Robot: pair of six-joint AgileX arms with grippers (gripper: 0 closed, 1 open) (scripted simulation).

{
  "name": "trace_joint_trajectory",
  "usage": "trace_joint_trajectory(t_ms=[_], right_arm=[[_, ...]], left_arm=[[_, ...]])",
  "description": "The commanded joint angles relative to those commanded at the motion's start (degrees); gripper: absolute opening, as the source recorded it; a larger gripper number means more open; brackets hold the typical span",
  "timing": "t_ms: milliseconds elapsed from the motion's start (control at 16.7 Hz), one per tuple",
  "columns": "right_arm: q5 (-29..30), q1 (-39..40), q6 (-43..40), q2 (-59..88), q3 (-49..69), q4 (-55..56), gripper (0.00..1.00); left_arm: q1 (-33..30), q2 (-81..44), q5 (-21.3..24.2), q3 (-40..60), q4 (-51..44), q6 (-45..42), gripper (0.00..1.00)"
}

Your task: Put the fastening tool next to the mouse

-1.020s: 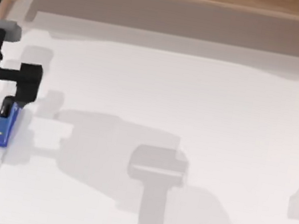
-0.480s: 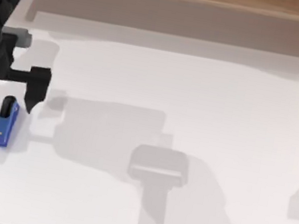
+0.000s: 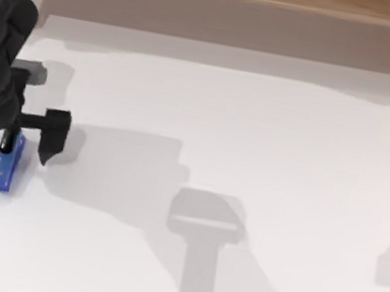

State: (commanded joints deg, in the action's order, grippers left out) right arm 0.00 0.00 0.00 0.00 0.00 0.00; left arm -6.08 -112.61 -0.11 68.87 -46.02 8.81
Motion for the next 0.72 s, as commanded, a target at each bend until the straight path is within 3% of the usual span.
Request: trace_joint_trajectory(t_ms=[300,720], right_arm=[[0.0,0.0,0.0,0.0,0.0,0.0,1.00],[0.0,0.0,0.0,0.0,0.0,0.0,1.00]], left_arm=[[0.0,-0.6,0.0,-0.6,0.9,0.0,1.00],[0.0,-0.6,0.0,-0.6,0.9,0.0,0.47]])
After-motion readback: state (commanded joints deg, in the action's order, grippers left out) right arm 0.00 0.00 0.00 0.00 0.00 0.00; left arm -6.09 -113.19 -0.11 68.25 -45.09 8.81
